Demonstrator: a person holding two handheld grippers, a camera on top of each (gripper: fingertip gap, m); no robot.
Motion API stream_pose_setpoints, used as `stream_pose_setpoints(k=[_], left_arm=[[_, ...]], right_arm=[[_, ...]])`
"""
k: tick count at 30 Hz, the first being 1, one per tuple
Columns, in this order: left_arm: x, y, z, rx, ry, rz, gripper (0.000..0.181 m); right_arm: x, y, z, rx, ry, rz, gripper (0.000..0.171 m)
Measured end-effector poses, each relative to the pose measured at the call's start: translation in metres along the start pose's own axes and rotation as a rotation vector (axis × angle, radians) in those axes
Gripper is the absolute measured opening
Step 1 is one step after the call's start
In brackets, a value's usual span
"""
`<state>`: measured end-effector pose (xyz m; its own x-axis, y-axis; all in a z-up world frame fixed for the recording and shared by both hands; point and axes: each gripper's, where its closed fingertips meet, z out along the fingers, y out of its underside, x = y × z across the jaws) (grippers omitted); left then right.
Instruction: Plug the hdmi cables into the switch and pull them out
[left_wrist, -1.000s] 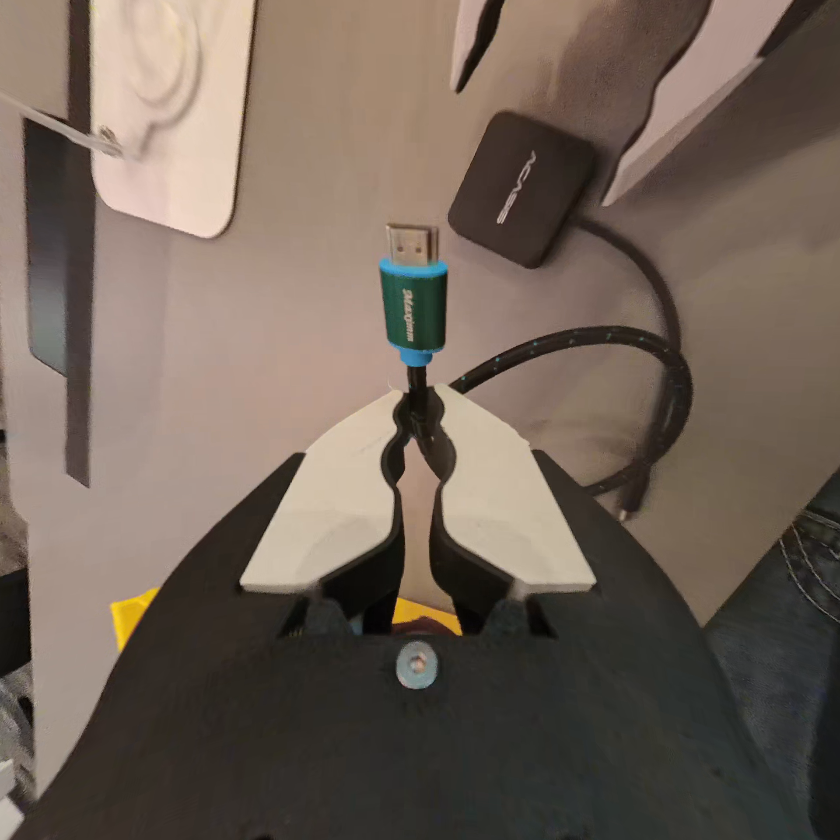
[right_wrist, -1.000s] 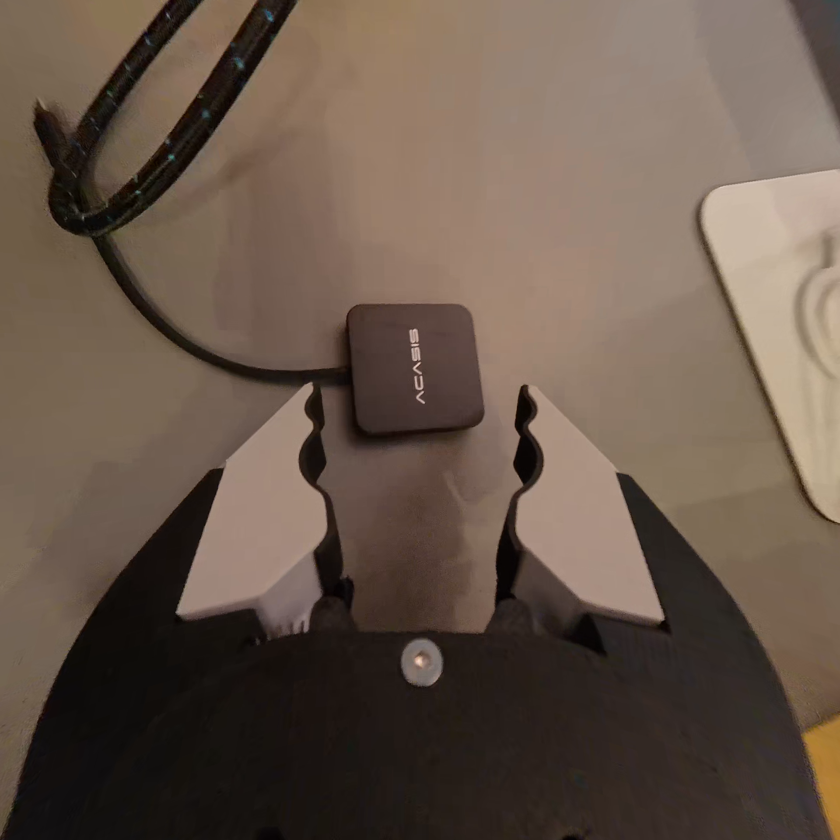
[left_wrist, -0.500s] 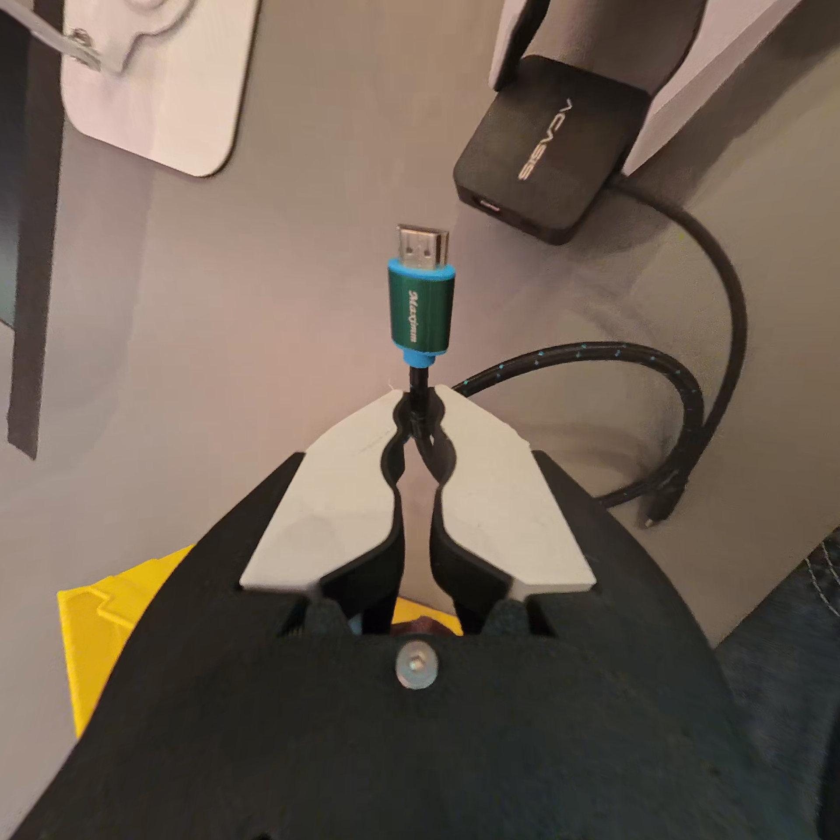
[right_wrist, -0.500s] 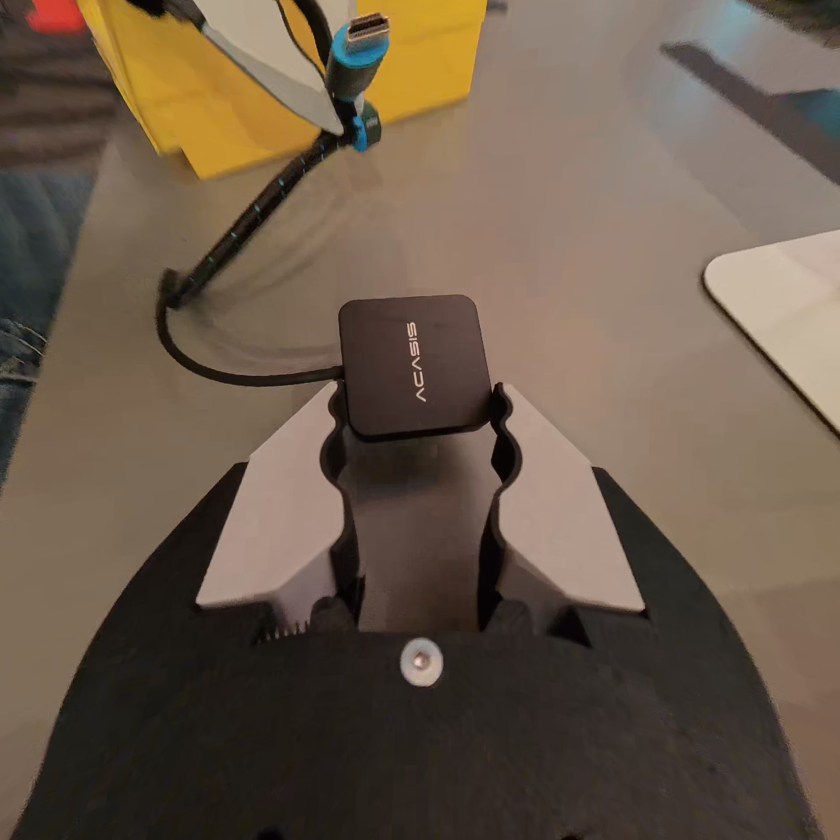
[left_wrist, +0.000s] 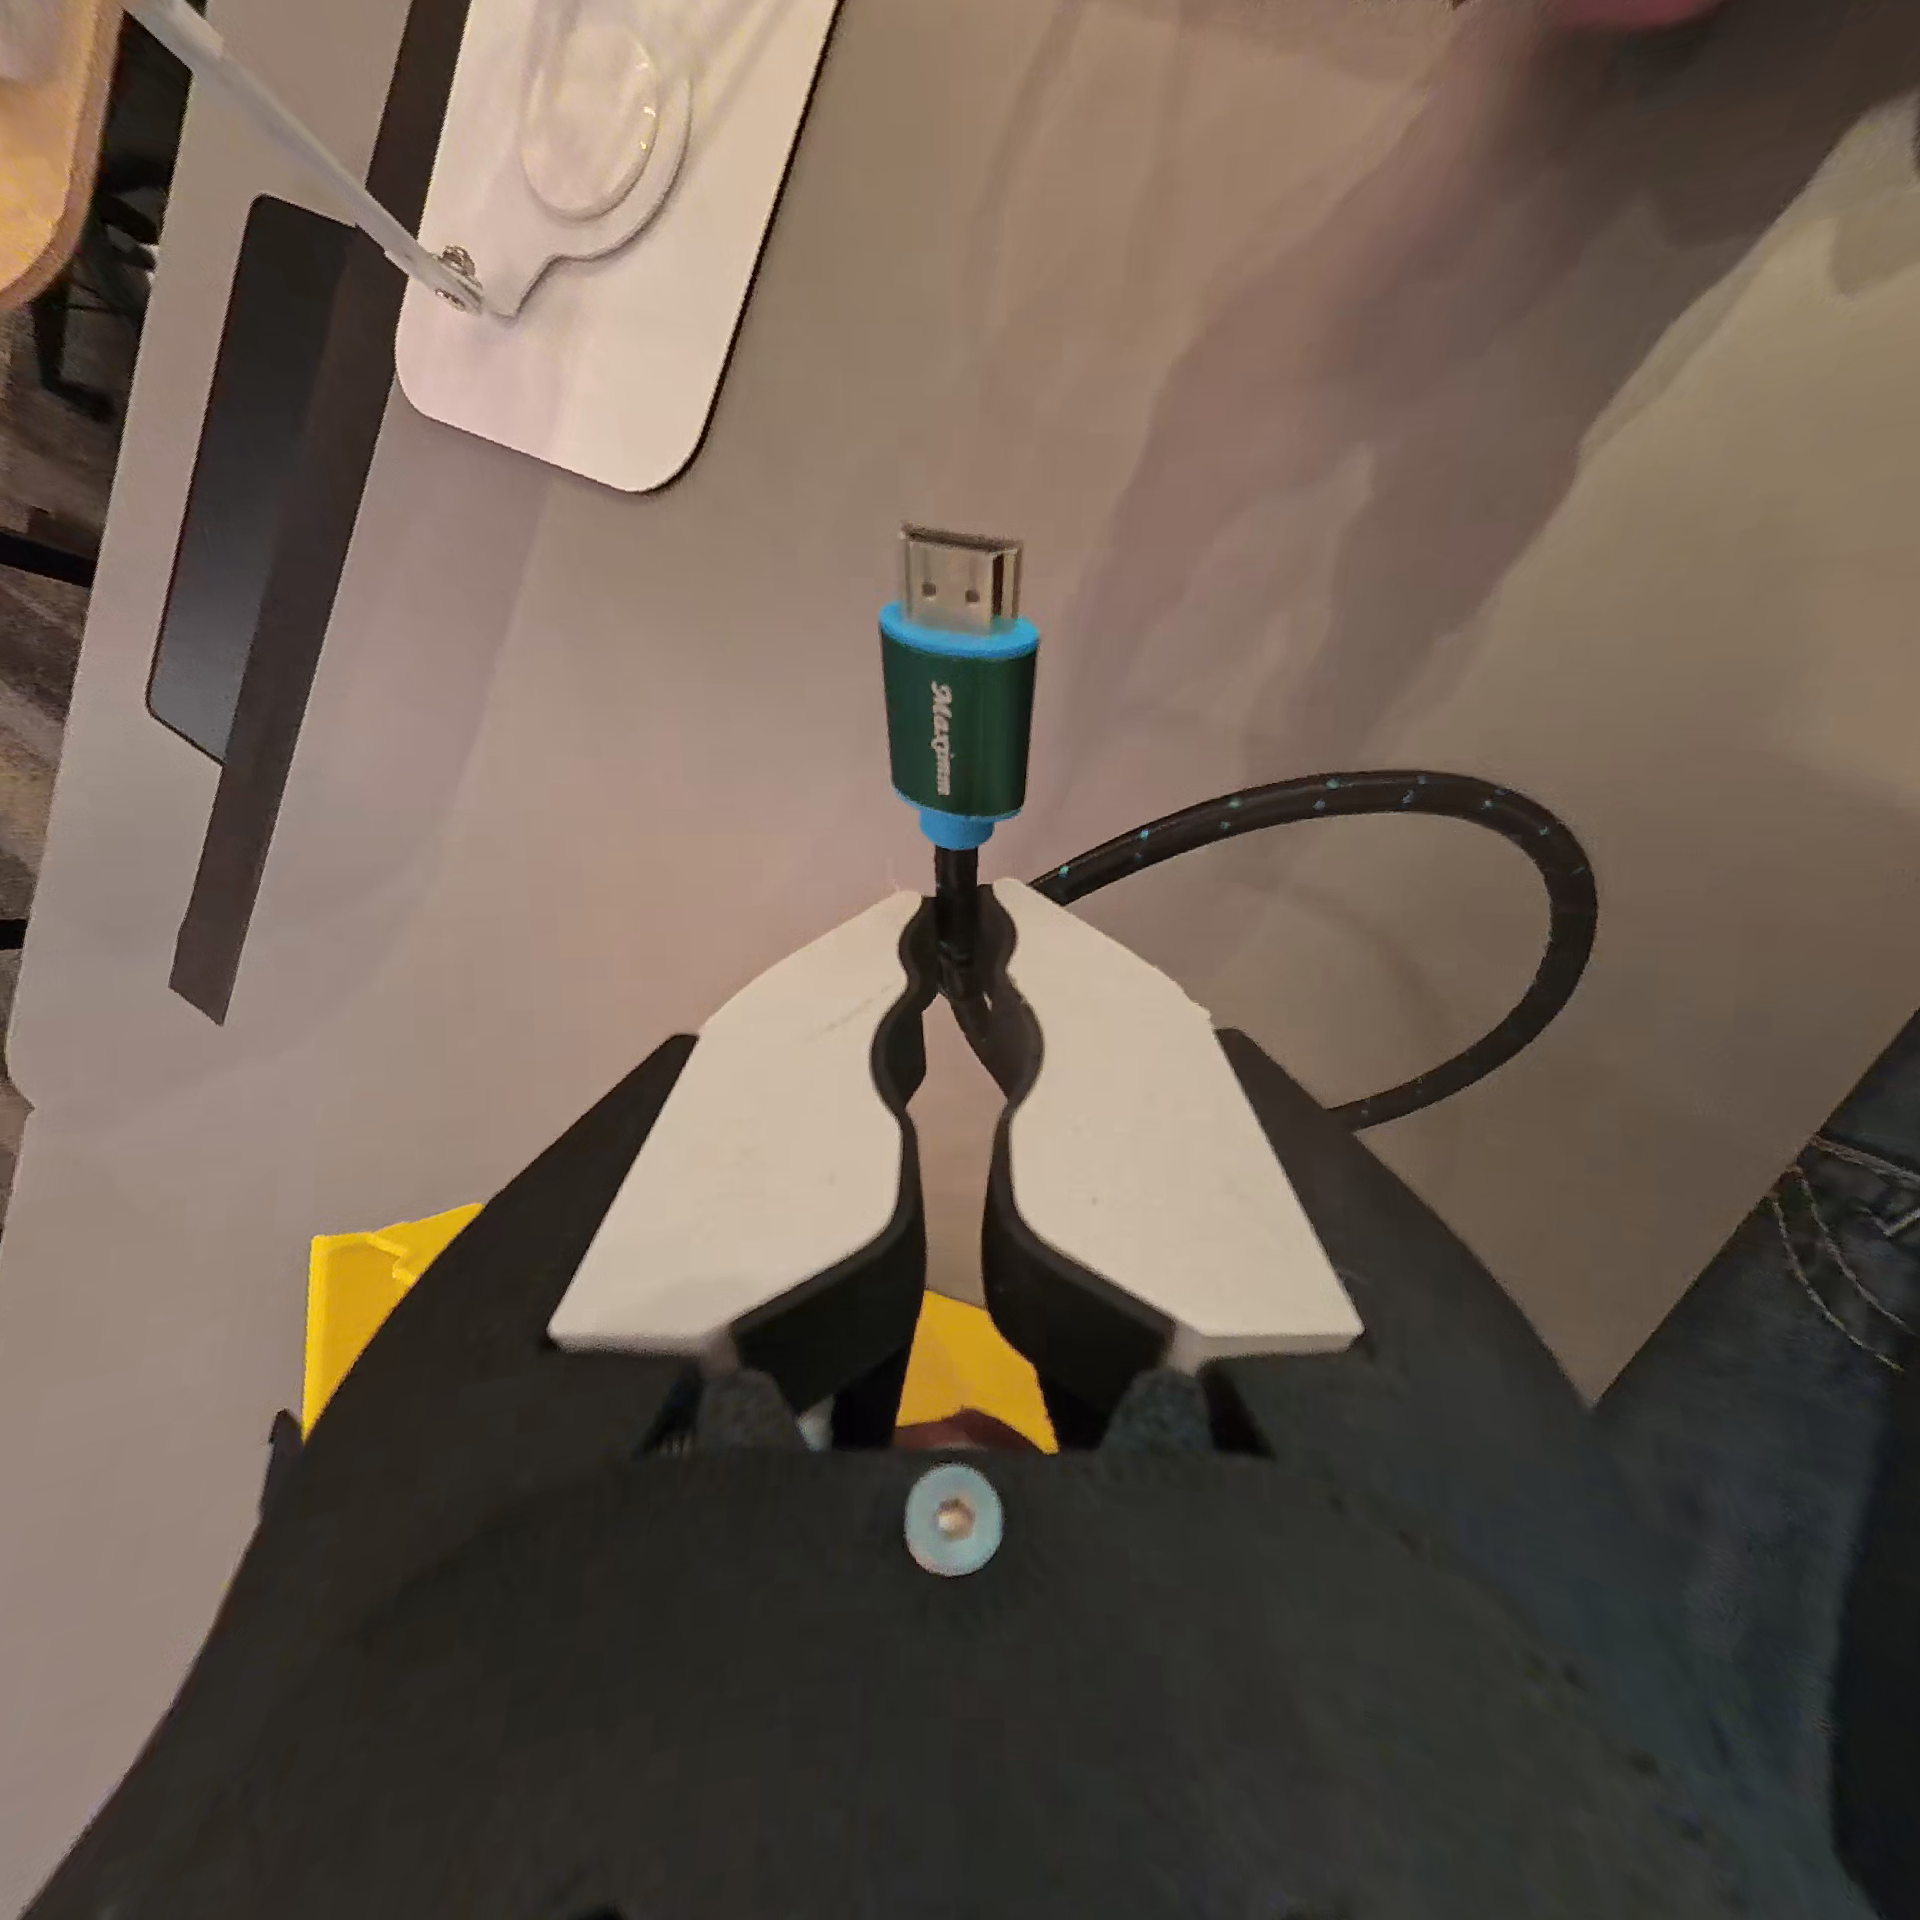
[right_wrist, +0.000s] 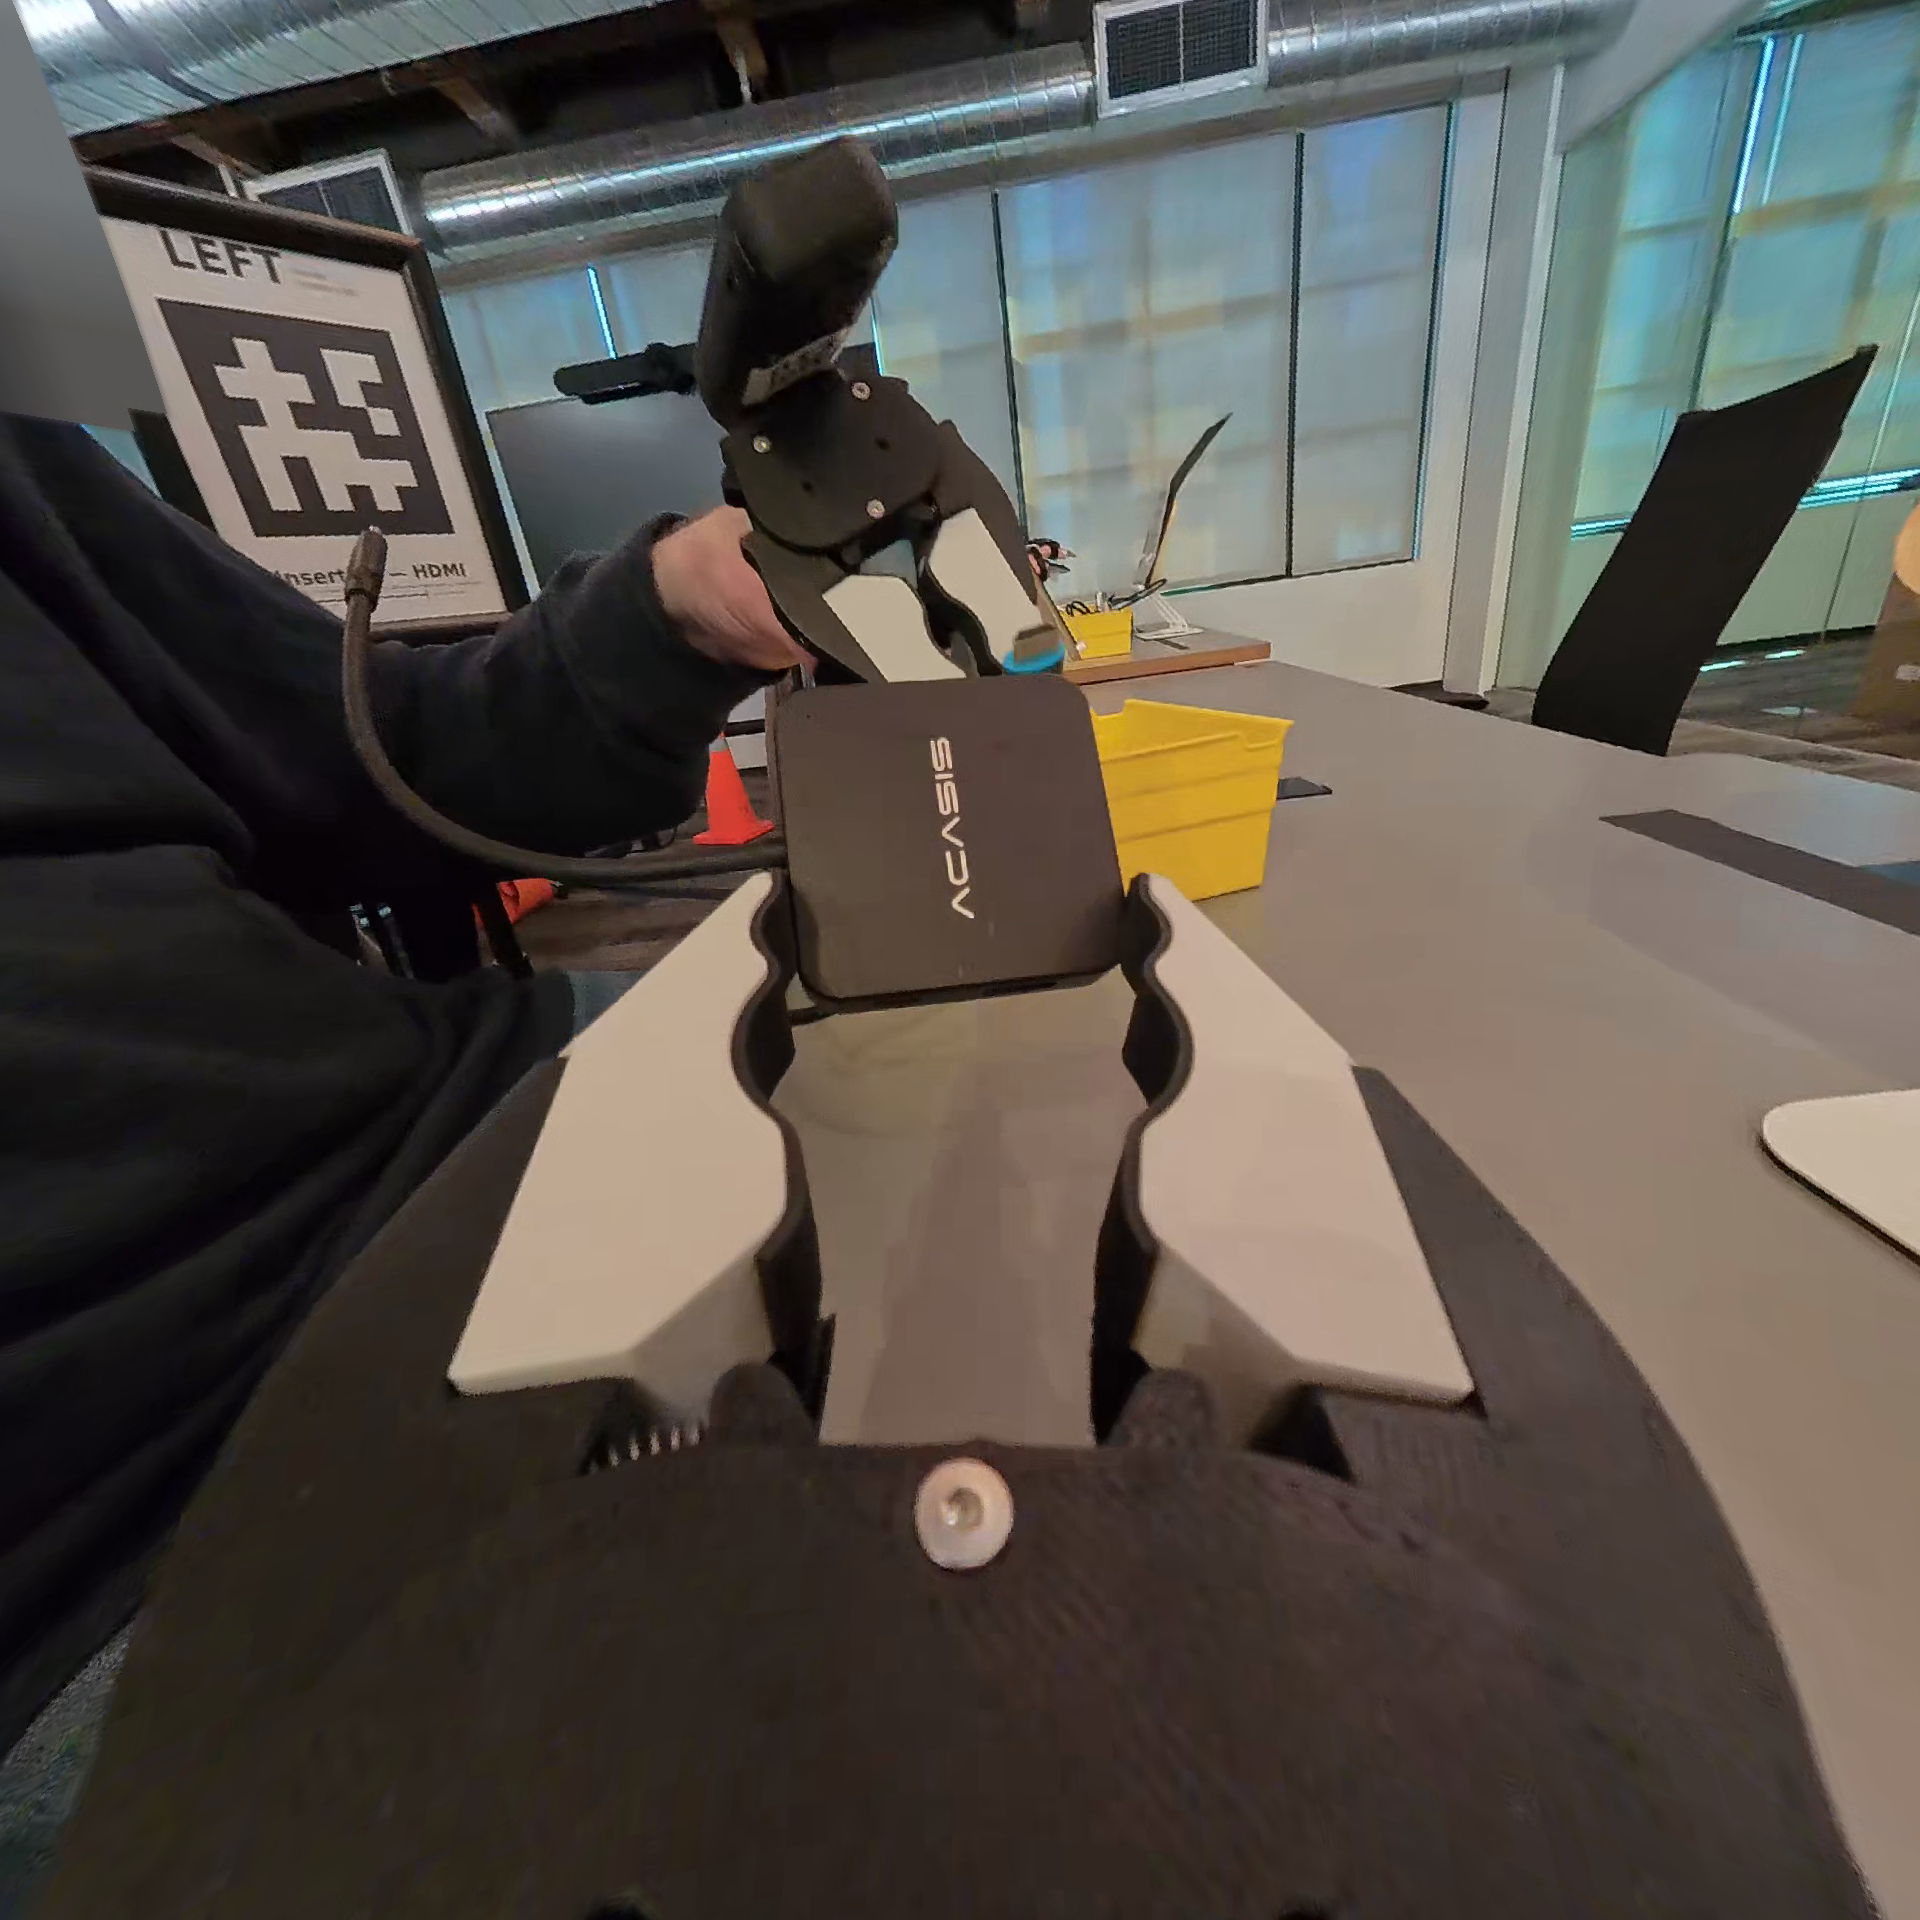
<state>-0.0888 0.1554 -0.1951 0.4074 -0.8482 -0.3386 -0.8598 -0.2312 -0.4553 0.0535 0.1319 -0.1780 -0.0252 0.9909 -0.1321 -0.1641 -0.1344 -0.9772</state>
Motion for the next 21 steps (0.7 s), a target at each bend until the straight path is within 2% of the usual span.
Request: stream_pose_setpoints(k=[7,17,21], left_arm=[[0.008,0.006,0.013,-0.066,-0.004,0.036,0.006],[0.026,0.017,0.037,-0.146,0.041,0.072,0.006],[0.033,0.022,0.049,-0.178,0.058,0.083,0.006]], right_arm=[[-0.003,0.005,0.002,-0.038,0.003,-0.032,0.062],[0.01,0.044,0.005,-0.263,0.093,-0.104,0.062],[0.01,0.049,0.006,-0.289,0.096,-0.118,0.062]])
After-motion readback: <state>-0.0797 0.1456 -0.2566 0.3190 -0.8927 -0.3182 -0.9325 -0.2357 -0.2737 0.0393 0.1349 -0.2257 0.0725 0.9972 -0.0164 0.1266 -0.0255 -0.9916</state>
